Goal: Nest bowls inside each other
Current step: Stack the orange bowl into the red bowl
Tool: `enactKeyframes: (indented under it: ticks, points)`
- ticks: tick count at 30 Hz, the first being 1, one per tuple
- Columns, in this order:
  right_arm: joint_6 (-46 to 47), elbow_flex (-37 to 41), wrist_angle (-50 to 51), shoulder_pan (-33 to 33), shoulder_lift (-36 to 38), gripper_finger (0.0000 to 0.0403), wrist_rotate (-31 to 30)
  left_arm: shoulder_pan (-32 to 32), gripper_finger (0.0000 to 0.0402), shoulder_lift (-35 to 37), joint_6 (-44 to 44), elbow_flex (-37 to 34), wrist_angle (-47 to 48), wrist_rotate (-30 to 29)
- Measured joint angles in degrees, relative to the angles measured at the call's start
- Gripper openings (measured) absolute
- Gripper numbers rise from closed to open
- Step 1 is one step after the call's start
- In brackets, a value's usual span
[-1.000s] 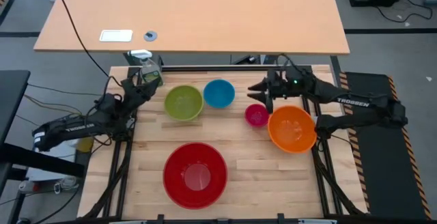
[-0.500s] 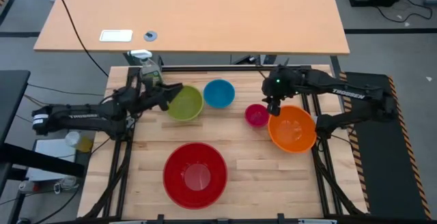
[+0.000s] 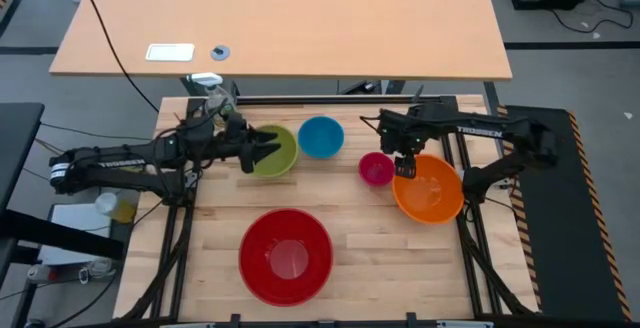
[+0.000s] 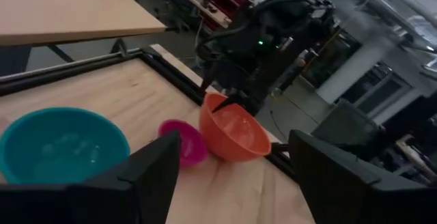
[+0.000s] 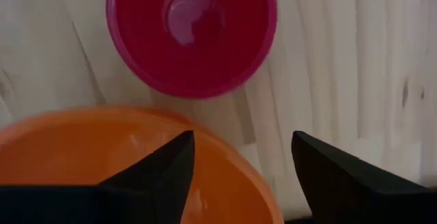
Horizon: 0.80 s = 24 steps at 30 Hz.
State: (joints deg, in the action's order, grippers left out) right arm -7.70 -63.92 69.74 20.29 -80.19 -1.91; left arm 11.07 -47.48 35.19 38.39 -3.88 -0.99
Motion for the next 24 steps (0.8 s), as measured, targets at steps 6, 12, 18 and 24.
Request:
enactKeyframes:
  ticks: [6,12,18,24]
  points:
    - [-5.1,0.1,0.8,0.0,-0.3,0.0241,-0.1,0.1,0.0274,0.2,-0.1,0.0,0.1,3.0]
    - [-10.5,2.6,1.0,0.6,-0.3,0.022,-0.5,0.0,0.0274,0.2,-0.1,0.0,3.1,3.9]
    - [-12.9,5.2,-1.7,0.6,-0.3,0.0196,-1.6,0.0,0.0274,0.2,-0.1,0.0,3.3,3.9]
    - [-13.1,6.9,-7.0,-0.5,-0.3,0.0137,-0.1,0.0,0.0274,0.3,-0.1,0.0,3.3,3.9]
